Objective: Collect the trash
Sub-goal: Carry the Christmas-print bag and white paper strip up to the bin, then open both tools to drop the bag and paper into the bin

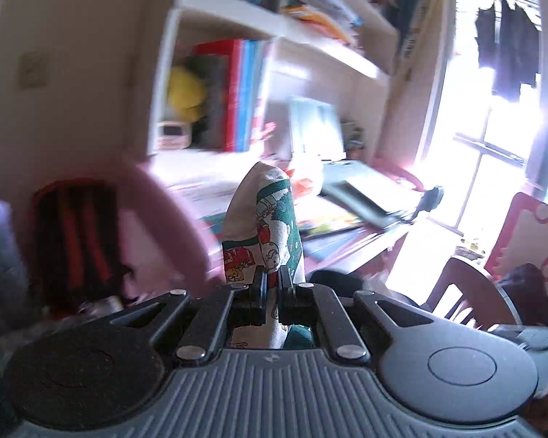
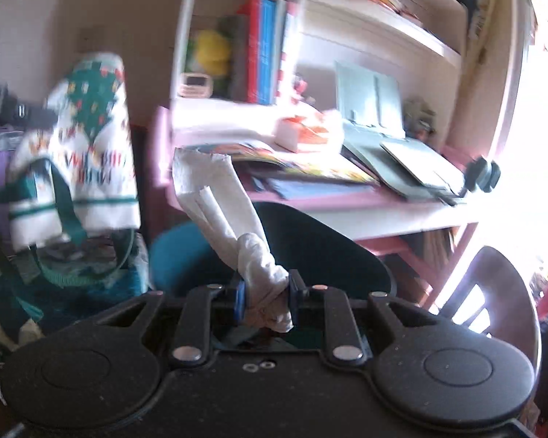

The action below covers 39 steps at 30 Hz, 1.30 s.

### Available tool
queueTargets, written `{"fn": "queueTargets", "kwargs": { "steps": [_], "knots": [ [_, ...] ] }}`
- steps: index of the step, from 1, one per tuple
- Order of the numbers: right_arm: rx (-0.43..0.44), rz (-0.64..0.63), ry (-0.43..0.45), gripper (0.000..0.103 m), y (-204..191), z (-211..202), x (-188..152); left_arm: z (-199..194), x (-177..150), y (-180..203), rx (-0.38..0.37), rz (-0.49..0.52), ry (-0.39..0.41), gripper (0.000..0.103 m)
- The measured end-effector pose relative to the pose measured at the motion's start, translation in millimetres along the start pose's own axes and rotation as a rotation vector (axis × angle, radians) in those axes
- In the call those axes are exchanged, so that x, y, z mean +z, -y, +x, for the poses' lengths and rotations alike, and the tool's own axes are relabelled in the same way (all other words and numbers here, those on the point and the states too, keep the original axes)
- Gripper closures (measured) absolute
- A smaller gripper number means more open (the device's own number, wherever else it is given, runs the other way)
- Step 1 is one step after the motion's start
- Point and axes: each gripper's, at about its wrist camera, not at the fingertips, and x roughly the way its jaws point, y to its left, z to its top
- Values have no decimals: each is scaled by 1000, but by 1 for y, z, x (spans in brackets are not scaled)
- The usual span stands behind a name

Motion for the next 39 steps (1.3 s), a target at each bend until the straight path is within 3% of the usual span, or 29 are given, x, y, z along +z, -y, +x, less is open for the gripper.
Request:
{"fn": "queueTargets", "kwargs": {
  "steps": [5, 8, 16, 24, 28, 32, 37, 39],
  "knots": [
    [-31, 21, -42, 82, 19, 23, -10, 31, 16, 52, -48, 45, 3, 98],
    [-45, 25, -65, 82, 23, 33, -14, 54, 8, 66, -55, 54, -30, 98],
    [-51, -11, -140, 80, 17, 60, -23, 119, -25, 81, -22, 105, -171, 98],
    [-17, -55, -188, 75, 9, 74, -25, 160, -57, 81, 3, 128, -318, 98],
    [-4, -55, -197, 74, 11, 76, -27, 171, -74, 83, 2, 157, -380, 98],
    [3, -36, -193, 60, 18, 76, -26, 170, -82, 88, -7, 173, -395, 97],
    [15, -9, -171, 58, 26, 68, -26, 167, -86, 90, -18, 163, -422, 93],
    [21, 2, -168, 57, 27, 65, -26, 161, -85, 90, -20, 163, -414, 79]
  ]
}}
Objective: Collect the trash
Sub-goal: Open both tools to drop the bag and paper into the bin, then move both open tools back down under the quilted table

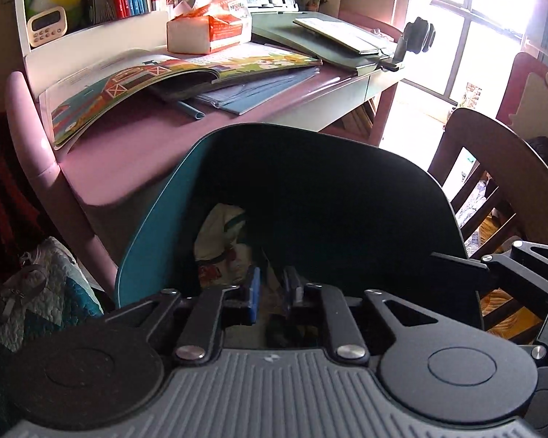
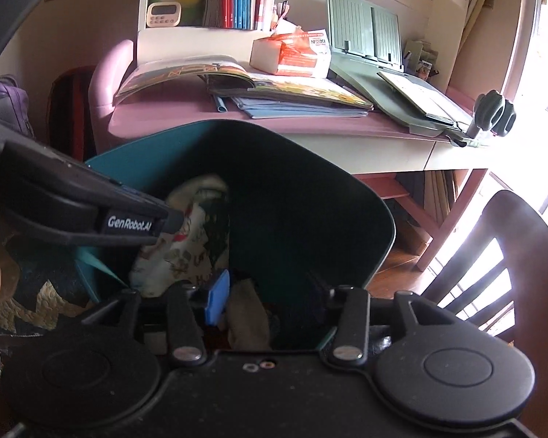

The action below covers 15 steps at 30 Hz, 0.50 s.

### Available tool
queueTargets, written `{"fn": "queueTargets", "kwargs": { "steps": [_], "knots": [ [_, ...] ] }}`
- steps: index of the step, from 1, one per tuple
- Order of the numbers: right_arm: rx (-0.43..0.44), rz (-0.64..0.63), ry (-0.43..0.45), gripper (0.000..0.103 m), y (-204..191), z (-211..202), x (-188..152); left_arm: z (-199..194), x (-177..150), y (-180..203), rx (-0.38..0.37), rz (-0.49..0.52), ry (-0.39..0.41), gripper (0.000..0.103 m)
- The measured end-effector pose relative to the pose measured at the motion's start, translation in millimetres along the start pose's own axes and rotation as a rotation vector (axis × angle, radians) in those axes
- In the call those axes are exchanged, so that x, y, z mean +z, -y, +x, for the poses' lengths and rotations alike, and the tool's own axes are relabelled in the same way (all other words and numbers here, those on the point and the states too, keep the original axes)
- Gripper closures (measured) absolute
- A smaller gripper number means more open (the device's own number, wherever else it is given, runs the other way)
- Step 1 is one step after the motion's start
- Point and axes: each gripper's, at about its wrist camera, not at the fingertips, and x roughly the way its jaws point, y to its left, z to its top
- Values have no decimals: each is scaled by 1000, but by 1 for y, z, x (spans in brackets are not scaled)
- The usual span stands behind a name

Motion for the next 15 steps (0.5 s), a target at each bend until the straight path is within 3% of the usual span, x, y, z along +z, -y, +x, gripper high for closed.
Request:
{"fn": "queueTargets", "kwargs": {
  "steps": [1, 3, 4, 15],
  "knots": [
    [5, 5, 3, 57, 1, -2, -1, -4, 0, 0, 2, -2, 7, 73],
    [18, 13, 12, 57, 1, -8, -1, -14, -2, -1, 4, -7, 28, 48],
    [25, 17, 19, 57, 0, -12, -1, -20, -4, -2, 5, -9, 42, 44],
    [124, 2, 105, 47, -27, -72, 0, -93, -24, -25, 43, -28, 103, 43]
  ]
}}
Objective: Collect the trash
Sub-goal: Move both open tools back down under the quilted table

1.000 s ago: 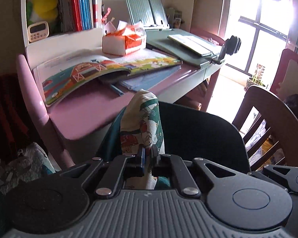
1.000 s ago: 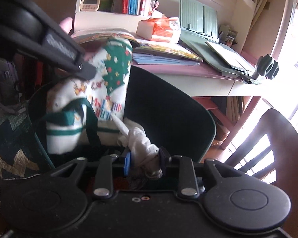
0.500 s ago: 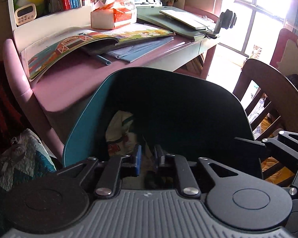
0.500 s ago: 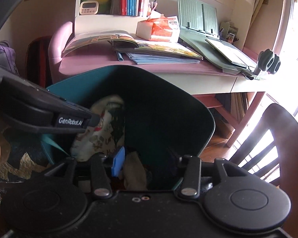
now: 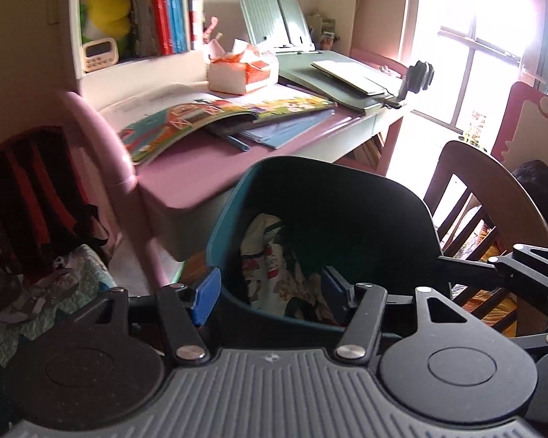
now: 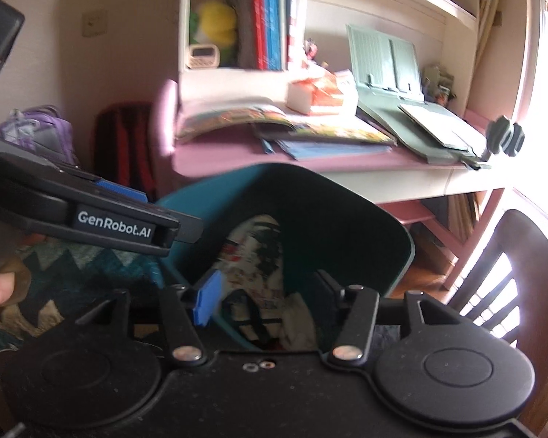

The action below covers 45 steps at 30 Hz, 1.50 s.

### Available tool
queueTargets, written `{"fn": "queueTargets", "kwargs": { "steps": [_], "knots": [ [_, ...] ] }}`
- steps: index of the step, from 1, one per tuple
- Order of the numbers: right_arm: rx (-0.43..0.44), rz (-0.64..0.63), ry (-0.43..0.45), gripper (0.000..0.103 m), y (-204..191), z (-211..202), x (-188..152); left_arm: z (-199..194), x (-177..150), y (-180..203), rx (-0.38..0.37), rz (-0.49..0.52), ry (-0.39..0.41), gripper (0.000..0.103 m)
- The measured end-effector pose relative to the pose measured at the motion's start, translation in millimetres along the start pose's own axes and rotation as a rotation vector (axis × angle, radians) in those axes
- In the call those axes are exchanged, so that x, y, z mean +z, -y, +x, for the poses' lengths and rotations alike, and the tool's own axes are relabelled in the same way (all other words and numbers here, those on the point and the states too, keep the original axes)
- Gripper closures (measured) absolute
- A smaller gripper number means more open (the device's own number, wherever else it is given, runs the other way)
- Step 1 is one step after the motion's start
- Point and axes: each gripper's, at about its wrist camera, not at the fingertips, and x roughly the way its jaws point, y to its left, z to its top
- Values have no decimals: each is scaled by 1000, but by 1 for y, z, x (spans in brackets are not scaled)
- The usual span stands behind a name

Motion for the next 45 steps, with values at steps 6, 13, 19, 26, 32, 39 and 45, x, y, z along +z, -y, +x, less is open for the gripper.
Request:
{"fn": "queueTargets", "kwargs": {
  "steps": [6, 13, 19, 26, 32, 39, 45],
  "knots": [
    [72, -8, 38, 45, -33, -26, 8, -43, -16, -30, 26, -21, 29, 41],
    [163, -34, 58, 44, -89, -37, 18, -94, -44, -81, 71, -50, 49, 36],
    [273, -90, 56, 44, -154, -32, 23, -135, -75, -144, 128, -117, 71, 29],
    [446, -160, 42, 43, -243, -9, 23, -168, -125, -228, 198, -233, 63, 21],
    [579, -225, 40, 43, -322, 17, 11, -189, -176, -298, 267, -315, 42, 18],
    [698, -332, -30, 42, -415, 51, -16, -208, -245, -384, 377, -426, 36, 3],
    [760, -440, -135, 41, -490, 95, -64, -209, -321, -465, 445, -564, 5, 3]
  ]
}}
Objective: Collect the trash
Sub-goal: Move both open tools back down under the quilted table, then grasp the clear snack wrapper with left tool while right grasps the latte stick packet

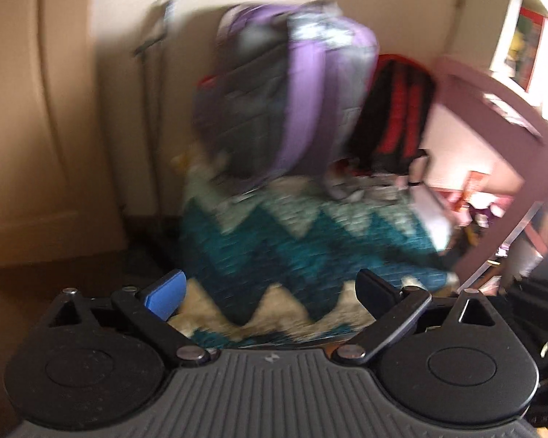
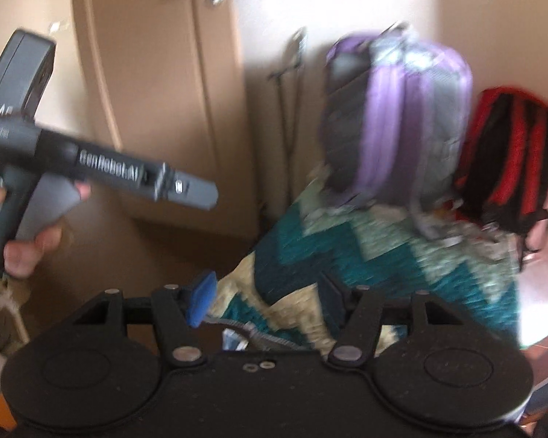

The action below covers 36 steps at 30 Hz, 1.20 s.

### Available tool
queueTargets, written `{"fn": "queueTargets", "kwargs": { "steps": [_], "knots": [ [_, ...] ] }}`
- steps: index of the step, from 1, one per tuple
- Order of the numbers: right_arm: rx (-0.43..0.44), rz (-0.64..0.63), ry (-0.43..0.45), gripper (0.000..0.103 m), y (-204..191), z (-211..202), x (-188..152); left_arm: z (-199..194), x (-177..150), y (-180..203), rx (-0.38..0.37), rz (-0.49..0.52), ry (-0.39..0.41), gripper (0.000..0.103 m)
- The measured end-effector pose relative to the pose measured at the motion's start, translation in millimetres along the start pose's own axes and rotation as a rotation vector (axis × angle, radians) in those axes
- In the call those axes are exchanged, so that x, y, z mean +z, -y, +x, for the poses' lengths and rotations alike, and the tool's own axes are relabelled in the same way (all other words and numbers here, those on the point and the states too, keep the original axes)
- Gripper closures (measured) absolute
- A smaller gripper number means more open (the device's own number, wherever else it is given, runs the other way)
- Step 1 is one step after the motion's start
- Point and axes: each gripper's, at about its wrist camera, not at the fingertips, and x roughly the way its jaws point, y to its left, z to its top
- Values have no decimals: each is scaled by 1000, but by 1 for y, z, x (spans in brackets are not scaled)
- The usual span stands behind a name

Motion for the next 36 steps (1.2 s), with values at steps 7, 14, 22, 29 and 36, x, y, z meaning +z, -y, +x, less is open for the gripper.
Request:
{"fn": "queueTargets", "kwargs": {
  "steps": [7, 14, 22, 29, 36],
  "knots": [
    [40, -101, -174, 41, -26, 112, -41, 74, -62, -115, 173, -115, -76, 3],
    [79, -111, -331, 41, -31, 220, -79, 167, -133, -209, 254, -291, -258, 3],
    [118, -210, -475, 42, -41, 328, -139, 275, -208, -243, 235, -323, -413, 3],
    [119, -269, -604, 42, -35, 419, -198, 357, -260, -241, 217, -313, -521, 3],
    [83, -225, -702, 42, -23, 498, -237, 429, -291, -243, 228, -381, -606, 3]
  ]
}}
